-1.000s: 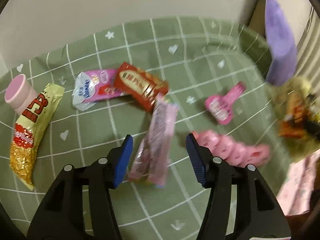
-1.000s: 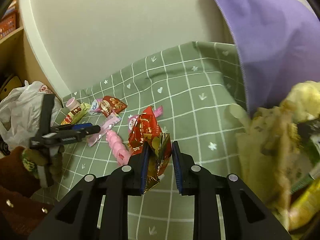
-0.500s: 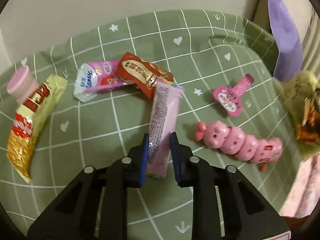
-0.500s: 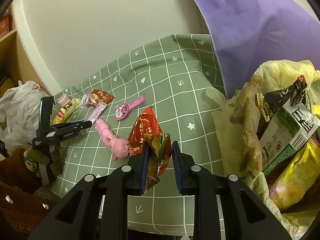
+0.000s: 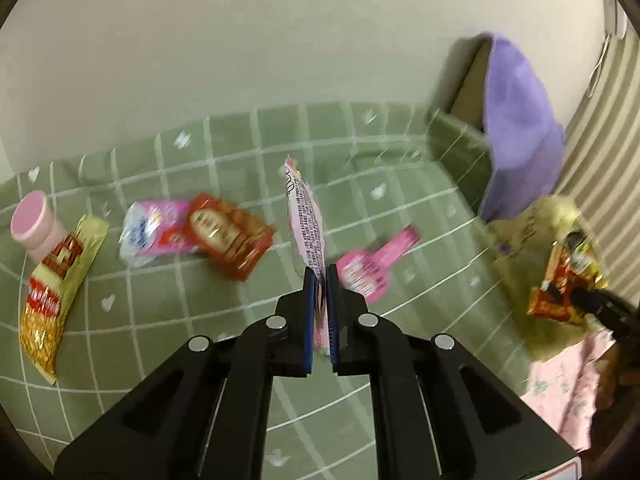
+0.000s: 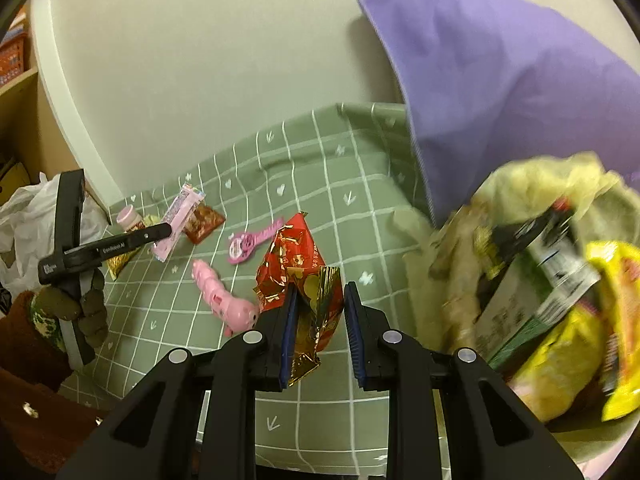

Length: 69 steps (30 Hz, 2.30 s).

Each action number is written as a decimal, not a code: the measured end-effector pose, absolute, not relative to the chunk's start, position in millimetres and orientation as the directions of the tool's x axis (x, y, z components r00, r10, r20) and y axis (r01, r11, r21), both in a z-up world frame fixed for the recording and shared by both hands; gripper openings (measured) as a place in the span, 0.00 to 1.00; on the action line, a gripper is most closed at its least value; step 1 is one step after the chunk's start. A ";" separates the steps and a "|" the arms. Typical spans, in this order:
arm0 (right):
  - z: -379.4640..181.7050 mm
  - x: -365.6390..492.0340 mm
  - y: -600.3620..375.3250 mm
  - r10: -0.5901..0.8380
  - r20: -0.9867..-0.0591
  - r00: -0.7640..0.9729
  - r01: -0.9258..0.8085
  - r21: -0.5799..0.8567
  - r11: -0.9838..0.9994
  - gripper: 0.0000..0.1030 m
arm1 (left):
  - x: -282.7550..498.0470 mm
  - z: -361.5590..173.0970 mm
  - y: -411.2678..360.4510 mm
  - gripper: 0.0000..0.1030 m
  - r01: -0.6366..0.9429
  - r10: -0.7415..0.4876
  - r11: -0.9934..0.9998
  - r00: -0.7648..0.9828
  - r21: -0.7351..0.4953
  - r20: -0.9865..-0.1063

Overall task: Collect trash
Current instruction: 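Carry the pink wafer stick with the left gripper while the right carries the red-and-gold bag to the trash bag, then open the left gripper into the yellow trash bag while the right gripper releases the red-and-gold bag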

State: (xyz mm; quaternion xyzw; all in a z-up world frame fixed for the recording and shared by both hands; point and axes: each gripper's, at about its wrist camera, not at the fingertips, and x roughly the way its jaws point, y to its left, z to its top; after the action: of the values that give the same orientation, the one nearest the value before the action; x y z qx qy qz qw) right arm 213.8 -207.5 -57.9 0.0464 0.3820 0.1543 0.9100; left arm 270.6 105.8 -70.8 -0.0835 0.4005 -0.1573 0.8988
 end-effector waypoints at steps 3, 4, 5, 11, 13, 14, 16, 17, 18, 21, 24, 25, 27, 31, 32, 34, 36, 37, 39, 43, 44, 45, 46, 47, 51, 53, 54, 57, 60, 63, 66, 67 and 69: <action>-32.1 208.9 -224.6 0.290 -0.631 0.719 -0.218 0.191 0.957 0.22 | 273.3 -36.8 83.1 0.05 0.298 -0.411 0.912 0.655 -0.282 -0.634; -26.6 207.2 -228.4 0.280 -0.620 0.733 -0.209 0.187 0.960 0.22 | 275.0 -23.7 71.7 0.05 0.337 -0.440 0.898 0.657 -0.284 -0.613; -20.0 204.9 -233.1 0.268 -0.607 0.748 -0.197 0.183 0.963 0.22 | 276.3 -15.6 63.0 0.05 0.362 -0.459 0.888 0.656 -0.283 -0.600; 15.8 178.4 -271.5 0.139 -0.545 0.827 -0.080 0.131 0.988 0.22 | 270.9 33.8 -11.3 0.05 0.581 -0.610 0.777 0.599 -0.242 -0.519; 24.8 167.2 -288.1 0.077 -0.532 0.843 -0.021 0.110 0.994 0.22 | 268.1 44.9 -37.3 0.05 0.648 -0.663 0.723 0.554 -0.238 -0.504; 28.3 164.2 -293.6 0.057 -0.529 0.847 -0.002 0.104 0.995 0.22 | 267.5 48.2 -44.2 0.05 0.668 -0.682 0.703 0.536 -0.243 -0.498; 38.6 156.1 -308.8 -0.002 -0.516 0.857 0.052 0.083 0.995 0.22 | 268.4 57.5 -65.5 0.05 0.723 -0.747 0.631 0.466 -0.282 -0.474; 45.2 152.1 -317.2 -0.030 -0.509 0.861 0.078 0.072 0.994 0.22 | 270.1 61.5 -74.9 0.05 0.743 -0.774 0.596 0.430 -0.304 -0.465; 49.5 149.4 -320.2 -0.044 -0.505 0.862 0.091 0.068 0.994 0.22 | 270.8 63.9 -83.5 0.05 0.756 -0.790 0.572 0.405 -0.318 -0.459; 58.1 146.3 -342.8 -0.083 -0.506 0.858 0.138 0.071 0.988 0.22 | 271.5 67.2 -116.3 0.05 0.797 -0.832 0.495 0.319 -0.346 -0.455; 50.5 153.2 -359.1 -0.084 -0.545 0.834 0.157 0.089 0.984 0.22 | 269.0 56.9 -150.7 0.05 0.833 -0.838 0.432 0.230 -0.346 -0.494; 44.6 156.6 -362.4 -0.085 -0.564 0.821 0.160 0.085 0.983 0.22 | 267.4 51.0 -160.9 0.05 0.840 -0.834 0.417 0.201 -0.347 -0.514; 26.9 165.2 -368.7 -0.079 -0.608 0.790 0.160 0.079 0.984 0.22 | 266.5 31.4 -185.1 0.05 0.850 -0.806 0.398 0.145 -0.344 -0.574; -3.8 179.2 -379.2 -0.062 -0.673 0.737 0.155 0.078 0.985 0.22 | 270.6 -15.8 -225.0 0.05 0.856 -0.690 0.436 0.120 -0.277 -0.714; -11.2 183.4 -379.5 -0.059 -0.685 0.727 0.153 0.077 0.985 0.22 | 271.6 -23.4 -231.7 0.05 0.859 -0.660 0.449 0.132 -0.247 -0.739; -27.4 192.5 -378.5 -0.053 -0.705 0.707 0.139 0.065 0.988 0.22 | 275.6 -41.1 -247.6 0.05 0.865 -0.599 0.466 0.153 -0.187 -0.786; -38.3 199.3 -377.4 -0.053 -0.716 0.697 0.127 0.050 0.991 0.22 | 285.2 -53.7 -260.9 0.05 0.862 -0.559 0.483 0.167 -0.155 -0.812; -43.6 202.9 -377.3 -0.058 -0.721 0.690 0.126 0.041 0.991 0.22 | 289.4 -58.3 -269.4 0.05 0.859 -0.547 0.490 0.171 -0.147 -0.820; -50.3 206.2 -377.4 -0.069 -0.723 0.688 0.131 0.030 0.991 0.22 | 297.5 -64.1 -278.3 0.05 0.853 -0.533 0.500 0.170 -0.147 -0.829; -57.1 210.7 -377.4 -0.085 -0.724 0.685 0.143 0.020 0.989 0.22 | 305.9 -67.0 -289.9 0.05 0.851 -0.537 0.499 0.155 -0.164 -0.829; -57.7 210.4 -377.4 -0.086 -0.724 0.684 0.146 0.020 0.989 0.22 | 307.8 -66.9 -288.1 0.05 0.850 -0.541 0.499 0.153 -0.170 -0.827; -57.6 209.7 -376.2 -0.084 -0.725 0.683 0.146 0.023 0.989 0.22 | 310.4 -65.4 -288.2 0.05 0.846 -0.553 0.499 0.142 -0.190 -0.821; -57.2 207.9 -375.0 -0.078 -0.728 0.681 0.144 0.028 0.989 0.22 | 309.9 -62.7 -285.6 0.05 0.843 -0.568 0.494 0.127 -0.213 -0.814; -57.2 205.4 -373.5 -0.075 -0.732 0.678 0.144 0.031 0.989 0.22 | 310.4 -58.8 -282.0 0.05 0.842 -0.582 0.486 0.112 -0.235 -0.806; -54.5 197.1 -372.9 -0.068 -0.731 0.679 0.153 0.049 0.987 0.22 | 303.1 -59.3 -280.0 0.05 0.842 -0.596 0.469 0.081 -0.265 -0.799; -52.0 193.8 -373.9 -0.068 -0.724 0.686 0.159 0.059 0.985 0.22 | 299.0 -57.9 -280.3 0.05 0.842 -0.598 0.466 0.073 -0.273 -0.798; -50.5 192.2 -373.6 -0.072 -0.721 0.690 0.162 0.057 0.985 0.22 | 297.1 -57.8 -280.1 0.05 0.839 -0.602 0.468 0.071 -0.279 -0.796; -45.8 188.2 -373.3 -0.082 -0.710 0.700 0.166 0.050 0.985 0.22 | 294.7 -53.7 -274.4 0.05 0.828 -0.617 0.473 0.065 -0.303 -0.784; -39.7 185.2 -374.6 -0.084 -0.698 0.711 0.170 0.054 0.984 0.22 | 291.3 -49.5 -271.8 0.05 0.826 -0.637 0.463 0.056 -0.323 -0.768; -31.4 180.3 -372.6 -0.070 -0.682 0.728 0.156 0.065 0.986 0.22 | 286.6 -39.8 -266.4 0.05 0.825 -0.667 0.447 0.048 -0.347 -0.744; -30.1 175.2 -370.5 -0.052 -0.681 0.731 0.143 0.078 0.987 0.22 | 282.4 -31.3 -256.6 0.05 0.825 -0.680 0.442 0.052 -0.352 -0.731; -31.0 173.3 -369.2 -0.049 -0.681 0.731 0.142 0.080 0.987 0.22 | 281.6 -30.6 -256.3 0.06 0.828 -0.675 0.444 0.058 -0.342 -0.735; -33.7 171.5 -368.1 -0.040 -0.684 0.728 0.138 0.090 0.986 0.23 | 279.8 -32.1 -254.6 0.11 0.833 -0.655 0.456 0.077 -0.313 -0.752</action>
State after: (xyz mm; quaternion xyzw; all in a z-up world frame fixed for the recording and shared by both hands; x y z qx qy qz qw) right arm 171.5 -368.1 -33.7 0.0673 0.3657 -0.0479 0.9271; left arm 279.8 -254.6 -32.1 0.0997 0.4470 -0.5118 0.7269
